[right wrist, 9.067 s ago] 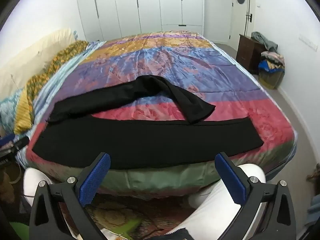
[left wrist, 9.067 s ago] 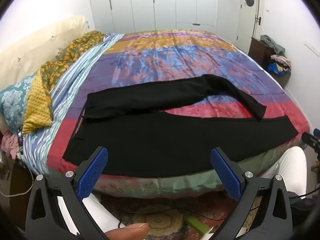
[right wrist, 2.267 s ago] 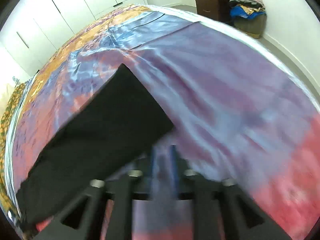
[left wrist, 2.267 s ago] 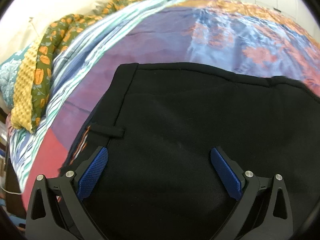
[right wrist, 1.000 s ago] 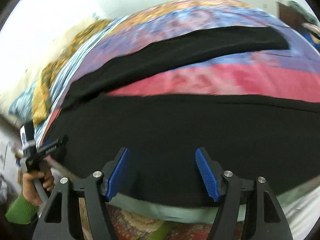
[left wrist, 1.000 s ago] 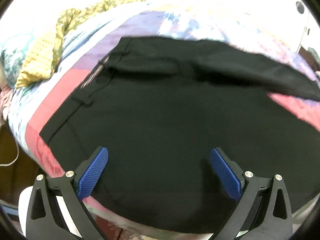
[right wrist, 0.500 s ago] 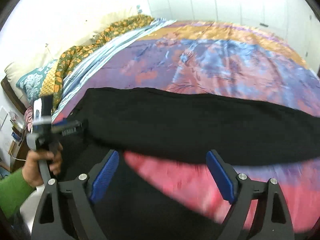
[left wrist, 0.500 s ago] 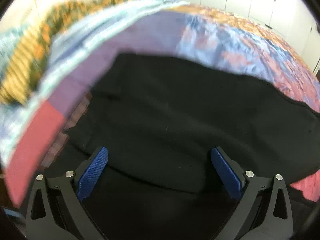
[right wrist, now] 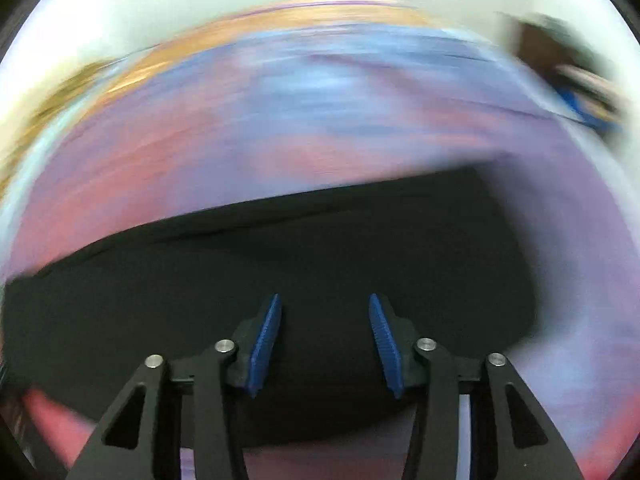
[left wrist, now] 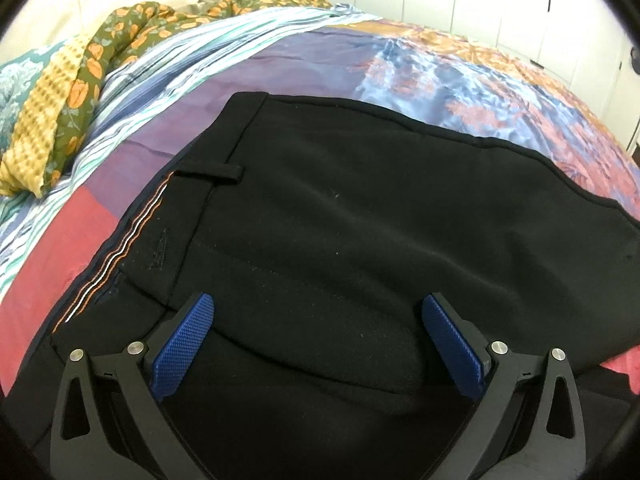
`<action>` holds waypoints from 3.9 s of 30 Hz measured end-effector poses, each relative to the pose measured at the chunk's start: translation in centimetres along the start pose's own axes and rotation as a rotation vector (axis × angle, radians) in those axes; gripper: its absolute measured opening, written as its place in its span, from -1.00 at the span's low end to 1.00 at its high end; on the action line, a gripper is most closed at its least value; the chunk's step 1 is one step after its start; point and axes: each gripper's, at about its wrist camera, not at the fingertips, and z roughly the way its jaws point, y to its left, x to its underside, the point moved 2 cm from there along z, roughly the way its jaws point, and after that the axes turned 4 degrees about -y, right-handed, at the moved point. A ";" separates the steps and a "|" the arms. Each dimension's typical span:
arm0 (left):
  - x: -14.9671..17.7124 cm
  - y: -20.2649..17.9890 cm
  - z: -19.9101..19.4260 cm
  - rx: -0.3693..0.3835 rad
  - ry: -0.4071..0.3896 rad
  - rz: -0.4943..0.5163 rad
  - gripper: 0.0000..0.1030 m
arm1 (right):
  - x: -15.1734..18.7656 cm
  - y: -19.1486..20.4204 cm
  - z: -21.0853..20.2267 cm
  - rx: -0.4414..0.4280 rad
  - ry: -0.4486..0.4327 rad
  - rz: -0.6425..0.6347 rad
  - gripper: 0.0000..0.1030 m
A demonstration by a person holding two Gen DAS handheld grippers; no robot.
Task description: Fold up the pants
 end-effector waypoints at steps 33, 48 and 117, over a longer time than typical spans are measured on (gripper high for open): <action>-1.2 -0.8 -1.4 -0.066 0.105 0.059 0.98 | 25.3 -7.8 -21.3 -0.002 -0.135 -0.215 -0.10; 9.5 -5.3 -16.5 0.269 0.037 0.172 0.99 | 30.5 11.7 -25.5 -0.382 -0.197 -0.159 0.55; -8.1 -12.5 0.3 0.545 0.453 -0.265 0.86 | 26.5 -2.2 -38.5 -0.769 -0.455 0.231 -0.88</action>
